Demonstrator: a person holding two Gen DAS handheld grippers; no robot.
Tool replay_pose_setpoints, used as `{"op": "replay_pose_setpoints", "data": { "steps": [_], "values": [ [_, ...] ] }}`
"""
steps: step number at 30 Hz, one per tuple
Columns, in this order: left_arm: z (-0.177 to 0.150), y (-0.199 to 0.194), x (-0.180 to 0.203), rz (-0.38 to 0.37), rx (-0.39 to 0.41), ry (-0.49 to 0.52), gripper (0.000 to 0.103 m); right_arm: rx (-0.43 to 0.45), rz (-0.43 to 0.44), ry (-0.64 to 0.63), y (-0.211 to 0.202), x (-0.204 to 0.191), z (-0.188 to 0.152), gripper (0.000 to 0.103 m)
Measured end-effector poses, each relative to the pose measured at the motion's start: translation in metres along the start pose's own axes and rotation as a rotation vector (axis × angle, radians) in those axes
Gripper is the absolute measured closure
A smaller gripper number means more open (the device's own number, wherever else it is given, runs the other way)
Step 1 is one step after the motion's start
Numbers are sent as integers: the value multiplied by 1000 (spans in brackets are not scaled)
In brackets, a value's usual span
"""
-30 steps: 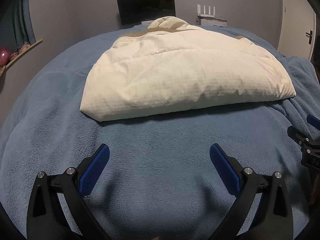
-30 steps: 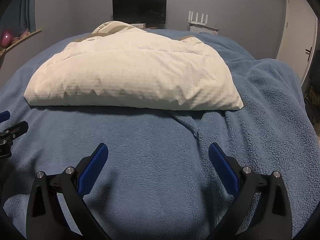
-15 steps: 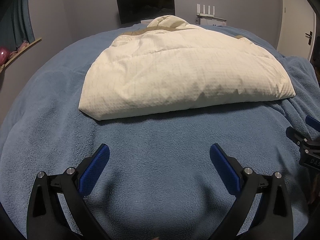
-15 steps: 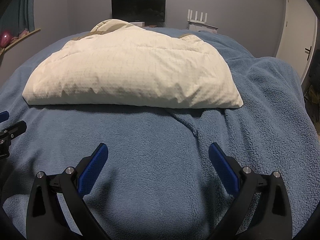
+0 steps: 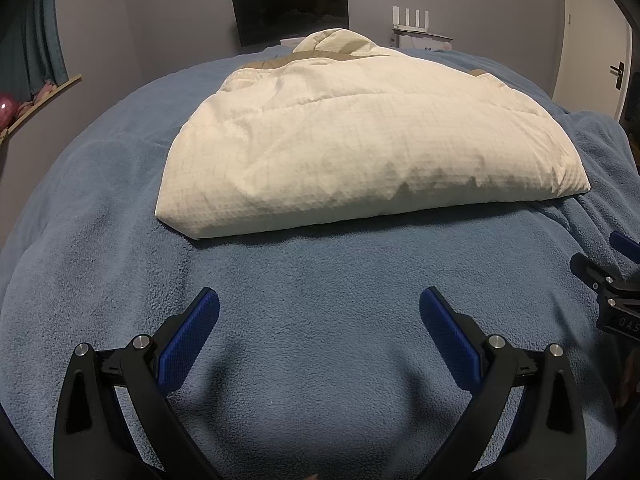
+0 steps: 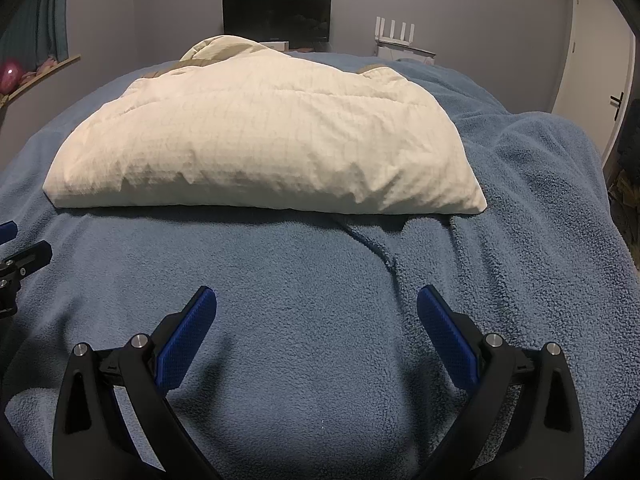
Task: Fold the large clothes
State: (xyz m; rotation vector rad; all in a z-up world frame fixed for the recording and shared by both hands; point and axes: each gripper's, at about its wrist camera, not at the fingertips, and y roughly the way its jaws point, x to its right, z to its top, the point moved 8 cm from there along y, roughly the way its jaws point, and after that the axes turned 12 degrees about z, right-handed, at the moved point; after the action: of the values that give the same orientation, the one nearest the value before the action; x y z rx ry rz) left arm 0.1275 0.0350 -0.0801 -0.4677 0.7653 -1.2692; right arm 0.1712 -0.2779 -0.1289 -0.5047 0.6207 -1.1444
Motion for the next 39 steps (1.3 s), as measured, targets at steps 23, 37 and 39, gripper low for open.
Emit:
{"op": "replay_pose_setpoints", "data": {
  "steps": [23,37,39],
  "values": [
    [0,0,2,-3,-2,-2,6,-14,-3,-1,3,3,-4,8],
    [0,0,1,-3,-2,-1,6,-22,-2,-3,4,4,-3,8],
    [0,0,1,-4,-2,-1,7,-22,-2,-3,5,3,-3,8]
  ]
}}
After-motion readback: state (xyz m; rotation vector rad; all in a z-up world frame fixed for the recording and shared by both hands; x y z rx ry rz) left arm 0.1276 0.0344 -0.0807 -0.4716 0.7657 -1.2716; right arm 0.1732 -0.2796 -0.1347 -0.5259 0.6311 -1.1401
